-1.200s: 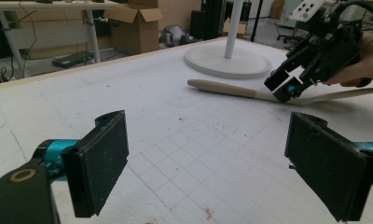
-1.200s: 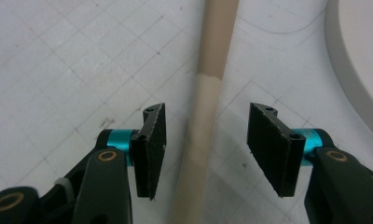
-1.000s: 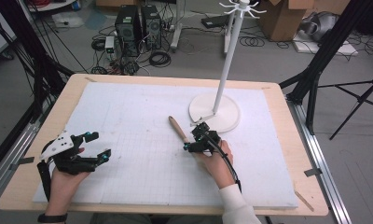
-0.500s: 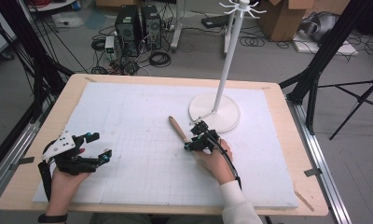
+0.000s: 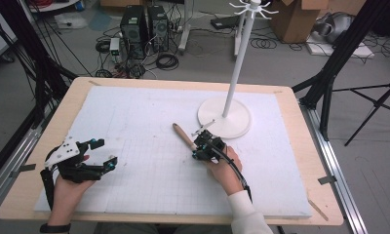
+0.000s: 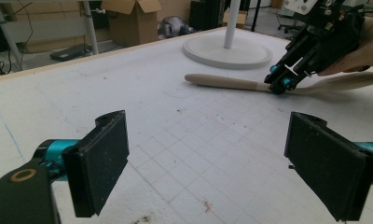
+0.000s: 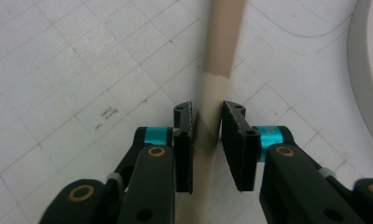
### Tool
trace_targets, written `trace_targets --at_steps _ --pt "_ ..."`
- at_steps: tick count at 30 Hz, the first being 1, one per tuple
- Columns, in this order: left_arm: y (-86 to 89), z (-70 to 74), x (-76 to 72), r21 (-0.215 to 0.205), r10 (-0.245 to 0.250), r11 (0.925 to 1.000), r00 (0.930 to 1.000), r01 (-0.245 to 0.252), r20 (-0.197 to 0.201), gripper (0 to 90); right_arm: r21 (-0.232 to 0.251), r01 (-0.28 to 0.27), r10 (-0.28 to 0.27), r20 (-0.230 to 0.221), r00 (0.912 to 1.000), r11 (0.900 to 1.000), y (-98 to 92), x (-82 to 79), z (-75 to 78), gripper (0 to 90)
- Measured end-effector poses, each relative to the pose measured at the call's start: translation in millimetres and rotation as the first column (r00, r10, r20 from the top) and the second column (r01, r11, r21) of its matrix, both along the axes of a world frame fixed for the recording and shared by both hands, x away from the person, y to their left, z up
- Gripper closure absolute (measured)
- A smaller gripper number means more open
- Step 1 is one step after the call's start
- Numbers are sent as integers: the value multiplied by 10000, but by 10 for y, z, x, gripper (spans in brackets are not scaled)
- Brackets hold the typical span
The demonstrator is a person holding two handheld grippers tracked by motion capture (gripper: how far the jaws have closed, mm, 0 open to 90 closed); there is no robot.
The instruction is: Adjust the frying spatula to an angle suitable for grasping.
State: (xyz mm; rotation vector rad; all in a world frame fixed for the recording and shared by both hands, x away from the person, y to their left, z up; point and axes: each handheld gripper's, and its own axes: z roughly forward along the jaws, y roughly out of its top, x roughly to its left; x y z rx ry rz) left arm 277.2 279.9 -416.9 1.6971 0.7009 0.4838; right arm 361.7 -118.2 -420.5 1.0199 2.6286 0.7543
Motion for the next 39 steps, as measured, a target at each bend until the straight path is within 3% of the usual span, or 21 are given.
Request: trace_targets --at_steps 5,11,16,23,31,34,39 --pt "15 10 -12 -38 30 10000 10000 -29 41 141 -266 -298 304 207 9993 9992 32 -60 23 773" --pt "28 16 -19 -41 58 10000 10000 -58 76 142 -70 -551 553 364 9978 9985 -9 -97 63 773" --pt "32 13 -19 -28 85 10000 10000 -85 48 142 403 -1109 1074 804 9910 9930 -57 -199 183 773" --pt "19 13 -21 -6 43 10000 10000 -43 52 142 1019 -1327 1215 1087 9866 9859 -118 -260 263 773" --pt "8 14 -23 -75 -18 10000 10000 19 46 143 1597 -1315 1101 1358 9846 9784 -217 -323 320 774" --pt "2 15 -24 -103 -23 9999 10000 23 37 143 2103 -1334 1003 1611 9818 9685 -316 -363 390 774" --pt "-5 14 -28 -62 -59 10000 10000 60 22 144 2326 -1242 780 1981 9771 9646 -410 -425 469 774"
